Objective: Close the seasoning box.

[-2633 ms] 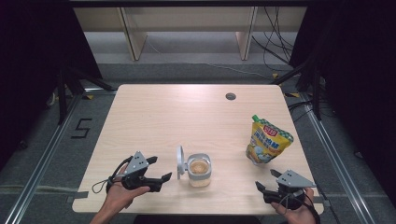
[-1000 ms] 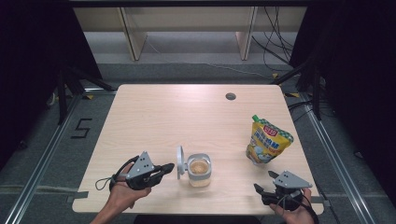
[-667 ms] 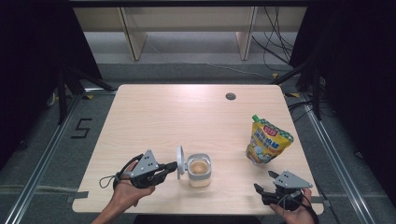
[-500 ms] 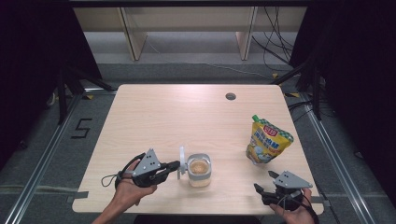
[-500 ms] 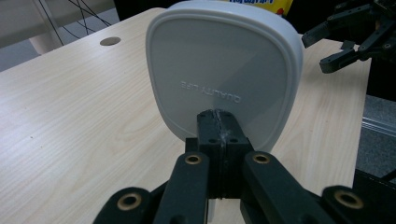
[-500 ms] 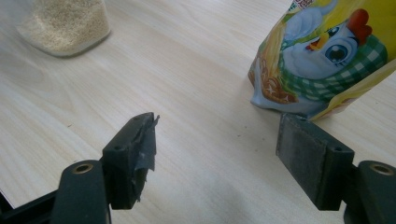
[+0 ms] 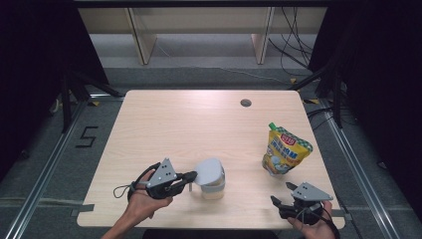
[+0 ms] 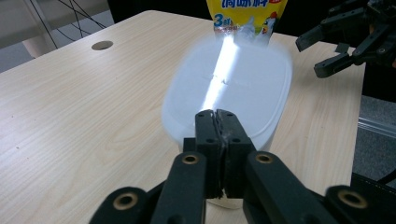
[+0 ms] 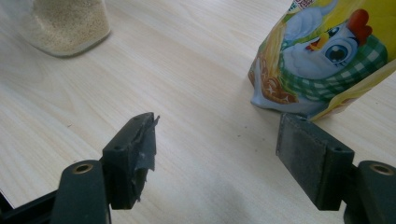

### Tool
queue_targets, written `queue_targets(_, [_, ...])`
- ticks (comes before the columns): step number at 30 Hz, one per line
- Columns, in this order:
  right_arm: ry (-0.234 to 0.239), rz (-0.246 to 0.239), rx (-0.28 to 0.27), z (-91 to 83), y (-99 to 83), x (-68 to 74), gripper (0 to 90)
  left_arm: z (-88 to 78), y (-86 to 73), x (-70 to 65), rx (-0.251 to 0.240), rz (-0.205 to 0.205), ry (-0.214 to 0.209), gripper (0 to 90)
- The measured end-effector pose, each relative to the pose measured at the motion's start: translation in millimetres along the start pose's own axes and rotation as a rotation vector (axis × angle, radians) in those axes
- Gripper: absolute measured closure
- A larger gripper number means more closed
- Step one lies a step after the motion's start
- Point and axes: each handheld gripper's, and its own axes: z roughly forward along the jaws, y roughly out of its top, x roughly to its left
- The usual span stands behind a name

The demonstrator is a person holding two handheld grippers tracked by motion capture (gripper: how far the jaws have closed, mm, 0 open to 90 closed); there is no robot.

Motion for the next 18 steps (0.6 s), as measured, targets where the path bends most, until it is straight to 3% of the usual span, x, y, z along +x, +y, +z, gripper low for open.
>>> queue_targets(4, [0.000, 0.000, 0.000, 0.0, -0.1, -0.1, 29.8, -3.6, -1.6, 4.4, -0.026, -0.028, -0.028, 74.5])
queue_targets(5, [0.001, 0.004, 0.002, -0.2, 0.0, 0.1, 29.8, -5.4, -2.1, 4.4, -0.022, -0.044, -0.018, 71.3])
queue_targets(6, [0.001, 0.002, 0.002, -0.1, 0.0, 0.0, 29.8, -6.7, -2.2, 6.3, -0.026, -0.032, -0.030, 67.5])
queue_targets(7, [0.001, 0.002, 0.002, -0.2, 0.0, 0.1, 29.8, -8.5, -2.7, 5.1, -0.031, -0.064, -0.024, 64.5])
queue_targets(8, [0.000, -0.020, -0.005, 0.2, 0.1, -1.5, 29.8, -10.7, -2.7, 6.3, -0.039, -0.063, -0.039, 61.1])
queue_targets(10, [0.000, -0.016, -0.008, 0.1, 0.1, -1.2, 29.8, -15.5, -3.6, 5.8, -0.051, -0.086, -0.042, 57.9])
queue_targets(12, [-0.003, -0.024, -0.006, 0.4, 0.0, -1.9, 29.8, -18.9, -4.8, 7.2, -0.051, -0.069, -0.039, 55.5])
queue_targets(13, [0.001, -0.019, -0.002, 0.6, -0.1, -1.5, 29.8, -20.3, -5.9, 6.2, -0.047, -0.087, -0.028, 54.2])
queue_targets(18, [0.002, -0.022, -0.006, 0.0, 0.4, -0.9, 29.8, -24.0, -14.1, 8.4, -0.030, -0.088, -0.017, 49.0])
